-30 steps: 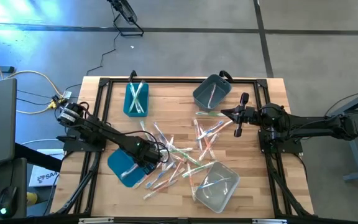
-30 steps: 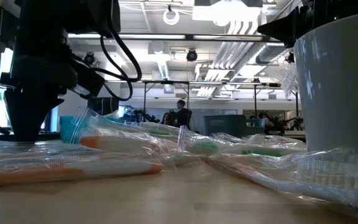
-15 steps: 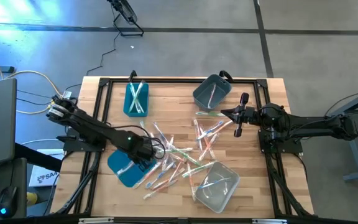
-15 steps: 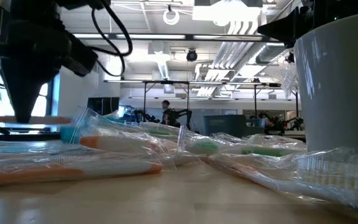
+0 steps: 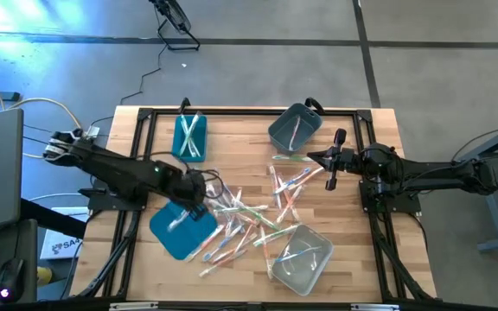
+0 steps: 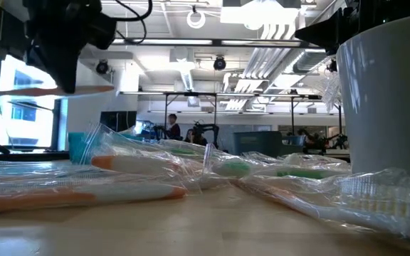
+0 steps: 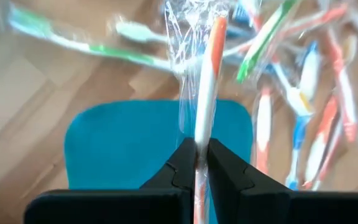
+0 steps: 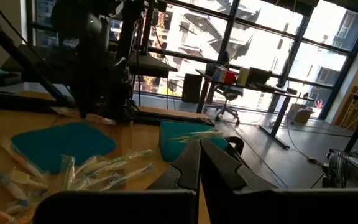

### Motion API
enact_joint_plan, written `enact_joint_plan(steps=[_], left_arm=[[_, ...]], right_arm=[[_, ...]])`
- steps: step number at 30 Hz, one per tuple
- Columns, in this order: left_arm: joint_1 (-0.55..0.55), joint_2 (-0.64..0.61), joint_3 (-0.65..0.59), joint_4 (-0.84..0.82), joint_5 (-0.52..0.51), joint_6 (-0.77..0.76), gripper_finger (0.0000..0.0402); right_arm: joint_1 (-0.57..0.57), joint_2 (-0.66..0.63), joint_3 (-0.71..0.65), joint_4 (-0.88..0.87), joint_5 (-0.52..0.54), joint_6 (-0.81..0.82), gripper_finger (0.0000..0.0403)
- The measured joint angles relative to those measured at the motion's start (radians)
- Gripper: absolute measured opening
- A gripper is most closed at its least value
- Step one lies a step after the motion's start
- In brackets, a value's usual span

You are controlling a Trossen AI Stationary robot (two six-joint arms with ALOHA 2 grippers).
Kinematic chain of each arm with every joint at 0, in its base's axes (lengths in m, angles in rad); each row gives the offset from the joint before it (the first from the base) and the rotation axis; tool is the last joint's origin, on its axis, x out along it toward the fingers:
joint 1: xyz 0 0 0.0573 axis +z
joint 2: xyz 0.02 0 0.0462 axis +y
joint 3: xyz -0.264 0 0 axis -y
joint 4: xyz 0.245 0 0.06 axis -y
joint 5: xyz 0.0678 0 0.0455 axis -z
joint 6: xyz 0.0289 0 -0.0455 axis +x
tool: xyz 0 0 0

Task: Pick & Place Toothbrushes
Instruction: Put the orange toothbrush into the dark gray bin

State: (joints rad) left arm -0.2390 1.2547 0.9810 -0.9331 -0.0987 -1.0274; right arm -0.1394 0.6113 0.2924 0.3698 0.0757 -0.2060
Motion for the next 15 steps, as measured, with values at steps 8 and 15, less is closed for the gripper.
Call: enact_joint_plan(steps=[8, 15], left_arm=[[0.106, -0.094, 0.000, 0.010, -0.004, 0.133, 0.0019], [0.223, -0.108, 0.000, 0.120, -0.012, 0.347, 0.0019]], right_arm=[[0.000, 0.000, 0.000, 0.000, 0.001, 0.000, 0.0003], [0.000, 0.000, 0.000, 0.000, 0.001, 0.000, 0.0003]])
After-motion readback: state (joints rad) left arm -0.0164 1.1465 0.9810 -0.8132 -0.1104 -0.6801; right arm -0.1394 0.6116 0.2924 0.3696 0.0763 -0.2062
